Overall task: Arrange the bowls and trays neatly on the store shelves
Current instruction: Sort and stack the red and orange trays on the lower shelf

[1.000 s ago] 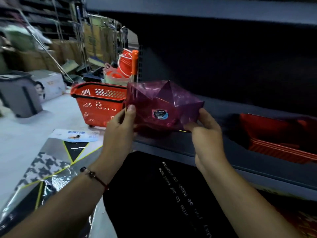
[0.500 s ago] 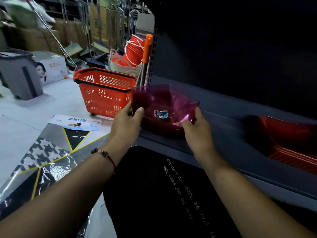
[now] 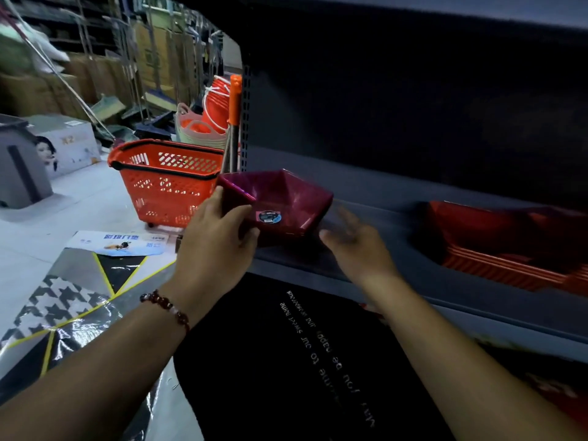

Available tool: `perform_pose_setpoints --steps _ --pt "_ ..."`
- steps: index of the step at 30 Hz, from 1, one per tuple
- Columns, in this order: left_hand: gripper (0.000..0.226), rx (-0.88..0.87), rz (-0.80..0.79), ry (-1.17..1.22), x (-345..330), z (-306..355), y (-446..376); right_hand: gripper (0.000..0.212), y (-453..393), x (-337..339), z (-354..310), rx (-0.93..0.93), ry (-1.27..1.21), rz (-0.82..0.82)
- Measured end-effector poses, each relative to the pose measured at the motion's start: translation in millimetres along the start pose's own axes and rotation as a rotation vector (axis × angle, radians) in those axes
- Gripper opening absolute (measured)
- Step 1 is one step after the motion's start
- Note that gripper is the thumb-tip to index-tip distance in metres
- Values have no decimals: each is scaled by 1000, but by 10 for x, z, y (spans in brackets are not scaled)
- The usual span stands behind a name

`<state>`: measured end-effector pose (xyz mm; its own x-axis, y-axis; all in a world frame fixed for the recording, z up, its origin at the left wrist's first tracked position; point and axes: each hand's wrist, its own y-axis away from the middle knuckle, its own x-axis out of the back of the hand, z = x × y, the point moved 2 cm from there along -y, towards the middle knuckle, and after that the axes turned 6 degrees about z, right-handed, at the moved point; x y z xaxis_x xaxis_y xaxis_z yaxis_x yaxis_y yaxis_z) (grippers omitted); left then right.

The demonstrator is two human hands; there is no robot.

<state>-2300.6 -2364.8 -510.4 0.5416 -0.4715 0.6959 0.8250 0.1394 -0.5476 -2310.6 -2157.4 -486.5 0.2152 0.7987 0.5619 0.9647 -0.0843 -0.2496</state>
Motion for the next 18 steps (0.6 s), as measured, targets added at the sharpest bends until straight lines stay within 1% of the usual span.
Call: perform_pose_setpoints --steps 2,5,7,11,12,15,18 --pt "43 -66 -15 -28 4 236 80 46 57 207 78 32 169 -12" --pt "50 -185 -58 -9 -67 641 224 53 132 482 199 135 535 -44" --pt "52 -260 -120 -14 -157 909 310 52 211 687 330 167 655 -12" --pt "53 -402 -179 -10 -357 1422 461 47 432 1160 615 243 566 131" --pt "53 -426 -181 -1 -423 1533 496 46 455 1287 695 236 537 161" --pt "51 -436 -283 8 -626 1815 558 44 453 1715 929 192 464 318" --pt "51 -458 -324 31 -828 2004 562 43 441 2041 1174 134 470 441"
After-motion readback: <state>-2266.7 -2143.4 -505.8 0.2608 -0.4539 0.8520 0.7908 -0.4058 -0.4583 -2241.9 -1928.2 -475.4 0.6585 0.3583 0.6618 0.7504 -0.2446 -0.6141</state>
